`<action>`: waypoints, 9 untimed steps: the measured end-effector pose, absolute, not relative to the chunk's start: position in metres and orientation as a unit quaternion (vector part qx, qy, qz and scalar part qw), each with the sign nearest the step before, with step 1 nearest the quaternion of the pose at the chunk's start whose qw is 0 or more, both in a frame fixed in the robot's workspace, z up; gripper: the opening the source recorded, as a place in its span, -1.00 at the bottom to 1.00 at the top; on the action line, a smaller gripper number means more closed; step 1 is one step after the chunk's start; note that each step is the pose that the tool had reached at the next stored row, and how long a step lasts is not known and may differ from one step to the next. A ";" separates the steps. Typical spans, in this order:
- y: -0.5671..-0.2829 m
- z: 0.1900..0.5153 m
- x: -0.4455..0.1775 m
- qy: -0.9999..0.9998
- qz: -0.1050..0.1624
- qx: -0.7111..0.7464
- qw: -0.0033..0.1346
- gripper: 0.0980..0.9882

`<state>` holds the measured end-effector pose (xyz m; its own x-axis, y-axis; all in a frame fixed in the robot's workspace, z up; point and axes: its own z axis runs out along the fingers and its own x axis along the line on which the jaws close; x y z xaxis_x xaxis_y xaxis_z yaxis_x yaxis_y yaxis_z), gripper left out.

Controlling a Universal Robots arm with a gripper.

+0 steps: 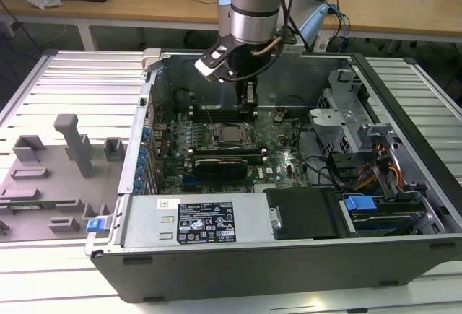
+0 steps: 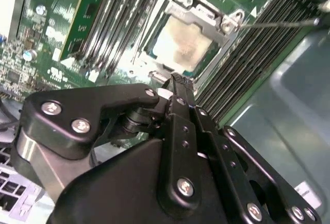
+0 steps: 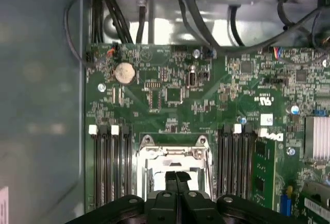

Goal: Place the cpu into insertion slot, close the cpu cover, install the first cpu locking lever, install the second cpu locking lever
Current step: 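Close the cpu cover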

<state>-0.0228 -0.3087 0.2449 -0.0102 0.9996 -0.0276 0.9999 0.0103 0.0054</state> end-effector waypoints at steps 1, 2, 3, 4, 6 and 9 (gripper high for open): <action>-0.310 0.244 -0.025 0.711 -0.008 0.703 0.012 -0.98; -0.313 0.241 -0.029 0.711 -0.008 0.703 0.012 -0.98; -0.315 0.240 -0.031 0.711 -0.007 0.703 0.012 -0.98; -0.316 0.238 -0.032 0.711 -0.007 0.703 0.012 -0.98; -0.318 0.235 -0.035 0.711 -0.007 0.703 0.012 -0.98; -0.318 0.235 -0.036 0.711 -0.006 0.703 0.013 -0.98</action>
